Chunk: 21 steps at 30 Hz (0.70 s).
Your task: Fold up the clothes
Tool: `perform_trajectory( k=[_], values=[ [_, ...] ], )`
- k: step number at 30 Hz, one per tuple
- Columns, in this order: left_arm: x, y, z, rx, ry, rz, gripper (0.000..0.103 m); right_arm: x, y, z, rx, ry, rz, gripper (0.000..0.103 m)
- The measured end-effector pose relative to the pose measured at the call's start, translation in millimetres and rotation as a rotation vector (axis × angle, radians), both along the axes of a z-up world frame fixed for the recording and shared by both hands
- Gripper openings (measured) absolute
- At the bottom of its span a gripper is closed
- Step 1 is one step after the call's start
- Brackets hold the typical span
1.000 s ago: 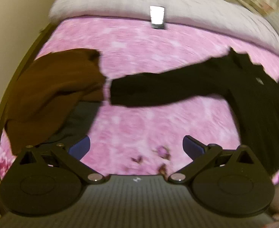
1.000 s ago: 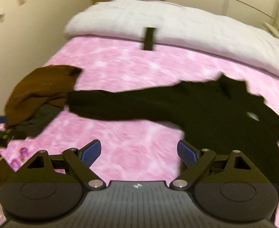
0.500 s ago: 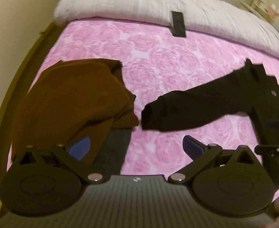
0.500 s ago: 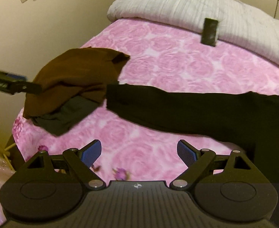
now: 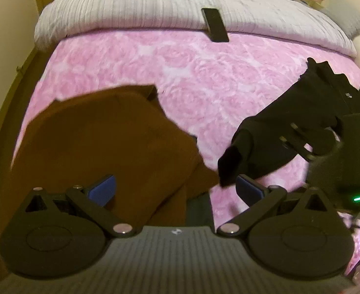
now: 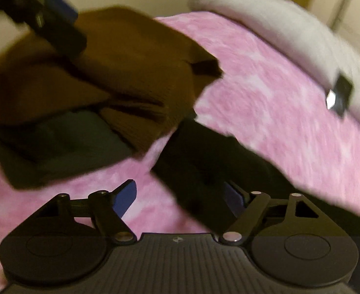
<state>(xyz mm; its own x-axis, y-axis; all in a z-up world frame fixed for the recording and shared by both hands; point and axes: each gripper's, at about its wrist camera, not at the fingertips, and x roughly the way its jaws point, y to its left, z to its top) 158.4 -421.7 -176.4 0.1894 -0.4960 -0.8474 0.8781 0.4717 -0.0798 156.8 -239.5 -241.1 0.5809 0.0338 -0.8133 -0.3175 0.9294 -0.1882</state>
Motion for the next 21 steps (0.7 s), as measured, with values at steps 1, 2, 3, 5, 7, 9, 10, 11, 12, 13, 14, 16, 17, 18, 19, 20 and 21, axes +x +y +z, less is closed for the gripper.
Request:
perform_trajectory(
  k=[1, 2, 3, 5, 7, 9, 10, 11, 12, 13, 14, 16, 17, 18, 19, 20, 21],
  values=[
    [0.3, 2.9, -3.5, 0.002, 0.008, 0.005, 0.102, 4.8, 6.9, -9.1, -0.060, -0.012, 0.030, 0.078],
    [0.3, 5.0, -7.0, 0.006, 0.016, 0.008, 0.102, 9.5, 11.5, -18.0, -0.103, -0.005, 0.056, 0.078],
    [0.4, 6.9, -10.4, 0.009, 0.024, 0.010, 0.102, 14.3, 14.2, -27.3, -0.122, 0.026, 0.078, 0.077],
    [0.0, 6.9, -13.3, 0.011, 0.027, 0.007, 0.102, 18.9, 13.5, -39.3, -0.101, 0.086, 0.093, 0.067],
    [0.0, 4.6, -14.5, 0.009, 0.027, 0.002, 0.102, 20.8, 9.0, -42.1, -0.060, 0.109, 0.081, 0.065],
    [0.6, -0.4, -13.7, 0.004, 0.027, -0.005, 0.102, 22.6, 7.1, -39.8, -0.058, 0.118, 0.076, 0.059],
    [0.9, -2.9, -13.3, 0.002, 0.027, -0.009, 0.102, 23.8, 7.0, -39.0, -0.064, 0.117, 0.078, 0.058],
    [1.3, -5.4, -12.9, -0.001, 0.027, -0.013, 0.102, 26.3, 8.0, -37.2, -0.066, 0.115, 0.076, 0.058],
    [1.6, -7.9, -12.6, -0.003, 0.027, -0.016, 0.102, 28.8, 8.8, -34.9, -0.068, 0.108, 0.068, 0.057],
    [1.9, -10.4, -12.2, -0.006, 0.026, -0.020, 0.102, 30.9, 10.2, -33.7, -0.084, 0.099, 0.068, 0.057],
    [2.2, -12.9, -11.8, -0.008, 0.026, -0.023, 0.102, 33.1, 12.2, -34.1, -0.104, 0.095, 0.077, 0.057],
    [-0.7, -11.5, -11.4, -0.004, 0.025, -0.024, 0.102, 38.7, 12.1, -40.2, -0.101, 0.118, 0.083, 0.056],
    [-2.1, -13.6, -10.8, -0.003, 0.023, -0.025, 0.102, 41.0, 10.8, -42.5, -0.083, 0.129, 0.078, 0.050],
    [-3.9, -15.7, -9.8, -0.005, 0.022, -0.027, 0.102, 41.3, 9.3, -42.9, -0.062, 0.132, 0.075, 0.043],
    [-5.6, -17.8, -8.7, -0.007, 0.021, -0.031, 0.102, 39.3, 9.4, -41.4, -0.055, 0.126, 0.077, 0.037],
    [-7.4, -19.8, -7.7, -0.010, 0.019, -0.035, 0.102, 35.8, 10.3, -38.5, -0.067, 0.111, 0.070, 0.018],
    [-9.1, -21.8, -6.6, -0.012, 0.018, -0.039, 0.102, 31.3, 8.8, -32.7, -0.061, 0.094, 0.053, 0.017]
  ],
)
